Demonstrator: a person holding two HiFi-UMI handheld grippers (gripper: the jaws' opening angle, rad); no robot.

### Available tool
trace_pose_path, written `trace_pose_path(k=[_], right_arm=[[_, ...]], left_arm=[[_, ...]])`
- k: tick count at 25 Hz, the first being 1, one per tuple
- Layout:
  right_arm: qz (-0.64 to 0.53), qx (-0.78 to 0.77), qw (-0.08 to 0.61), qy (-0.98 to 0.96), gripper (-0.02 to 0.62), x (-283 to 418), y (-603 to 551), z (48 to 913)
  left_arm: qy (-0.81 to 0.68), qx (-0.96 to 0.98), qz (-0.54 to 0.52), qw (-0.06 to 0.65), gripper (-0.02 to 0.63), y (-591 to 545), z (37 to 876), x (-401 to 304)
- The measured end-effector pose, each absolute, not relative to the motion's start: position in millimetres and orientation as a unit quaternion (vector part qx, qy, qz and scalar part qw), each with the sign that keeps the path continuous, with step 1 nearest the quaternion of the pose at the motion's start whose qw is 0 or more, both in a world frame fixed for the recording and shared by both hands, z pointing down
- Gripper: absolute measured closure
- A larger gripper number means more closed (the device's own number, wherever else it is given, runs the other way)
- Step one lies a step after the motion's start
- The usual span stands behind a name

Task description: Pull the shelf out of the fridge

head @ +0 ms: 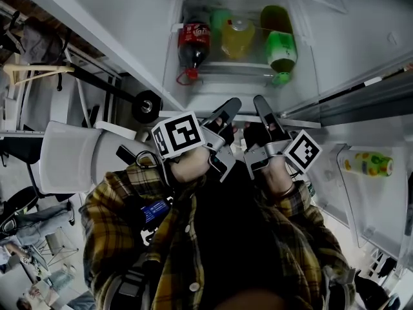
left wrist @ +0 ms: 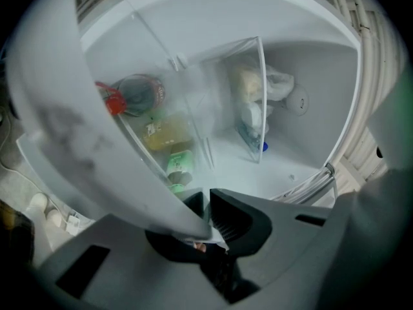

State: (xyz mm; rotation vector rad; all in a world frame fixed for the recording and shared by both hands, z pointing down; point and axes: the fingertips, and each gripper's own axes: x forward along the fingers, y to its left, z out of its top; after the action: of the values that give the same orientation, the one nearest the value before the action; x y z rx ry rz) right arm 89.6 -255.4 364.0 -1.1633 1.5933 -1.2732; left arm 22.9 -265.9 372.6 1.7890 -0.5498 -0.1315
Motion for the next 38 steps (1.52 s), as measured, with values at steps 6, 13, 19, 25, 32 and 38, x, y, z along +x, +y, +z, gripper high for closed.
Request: trace_pose_path(k=[6,13,19,25,32,38], right_arm=[[-0.499,-0.459,0.383,0.628,0.557,90.5,-254.5,364.7],[-0.502,-0.459,0.381,0.626,0.558,91.4,-253.5,368.2],[-0.505,-0.458,0.381,0.624,0.558,90.4,-254.1,367.5],[-0.510,-0.456,0.378,0.624,0.558,90.0,-256.3,366.1],[-0.510,-0.457,0.375,0.625,0.558,89.4,-258.8,365.7],[-0.510,-0.456,0.376,0.625,0.558,88.2,-255.6,365.9]], left_arm=[[-0.239,0.769,-0.054,0.590,0.565,-265.2,373.3,22.9],[-0.231,0.762,-0.065,0.601,0.565,-262.9,373.4,25.8],[-0.238,0.767,-0.056,0.593,0.565,-264.5,374.1,23.0],[-0.238,0.766,-0.056,0.595,0.565,-266.7,373.0,23.4],[-0.225,0.754,-0.074,0.612,0.565,-267.4,368.5,27.6],[-0.233,0.758,-0.066,0.605,0.564,-264.6,371.3,24.2]])
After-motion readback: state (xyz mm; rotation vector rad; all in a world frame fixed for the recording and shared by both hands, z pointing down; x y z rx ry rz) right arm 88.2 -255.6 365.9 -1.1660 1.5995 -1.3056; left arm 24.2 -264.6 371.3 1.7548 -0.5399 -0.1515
